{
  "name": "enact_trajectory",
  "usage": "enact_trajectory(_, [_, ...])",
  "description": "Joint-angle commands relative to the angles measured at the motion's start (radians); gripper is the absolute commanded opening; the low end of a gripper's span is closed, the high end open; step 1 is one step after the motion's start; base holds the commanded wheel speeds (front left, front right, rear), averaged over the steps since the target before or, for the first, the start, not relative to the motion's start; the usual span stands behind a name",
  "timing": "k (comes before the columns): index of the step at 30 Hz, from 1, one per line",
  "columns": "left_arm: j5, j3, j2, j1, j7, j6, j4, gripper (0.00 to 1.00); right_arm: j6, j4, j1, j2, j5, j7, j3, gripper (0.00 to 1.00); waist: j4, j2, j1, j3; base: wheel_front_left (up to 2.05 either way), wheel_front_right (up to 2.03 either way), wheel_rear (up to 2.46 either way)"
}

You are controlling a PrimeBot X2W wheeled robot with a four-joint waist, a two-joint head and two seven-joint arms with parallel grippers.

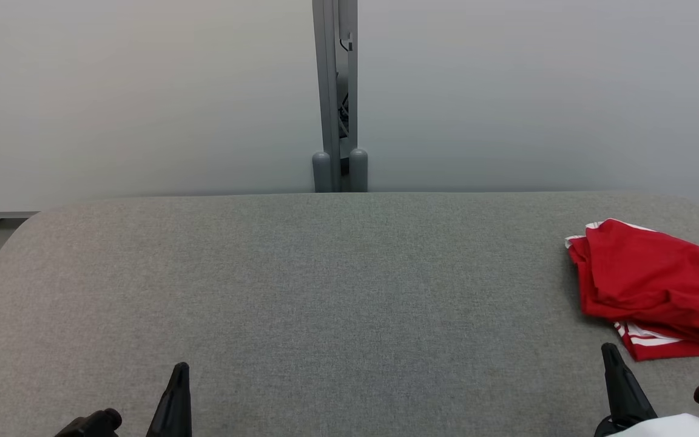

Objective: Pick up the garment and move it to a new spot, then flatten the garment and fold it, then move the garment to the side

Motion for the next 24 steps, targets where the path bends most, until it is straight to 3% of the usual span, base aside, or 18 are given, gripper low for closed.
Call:
enact_trajectory(1, [-0.040,0.009,0.004,-0.036,0.006,-0.009,-0.016,0.00,0.000,-0.009,-0.033,-0.012,0.039,0.010,-0.010,0.00,0.000,0.0000,0.0000,0.001,0.00,0.00,0.00])
enact_trajectory(24, [-0.356,0.046,0.005,-0.096,0.060,-0.040,-0.017,0.00,0.000,0.024,-0.111,-0.018,0.338,0.114,-0.057,0.00,-0.005,0.0000,0.0000,0.024,0.00,0.00,0.00])
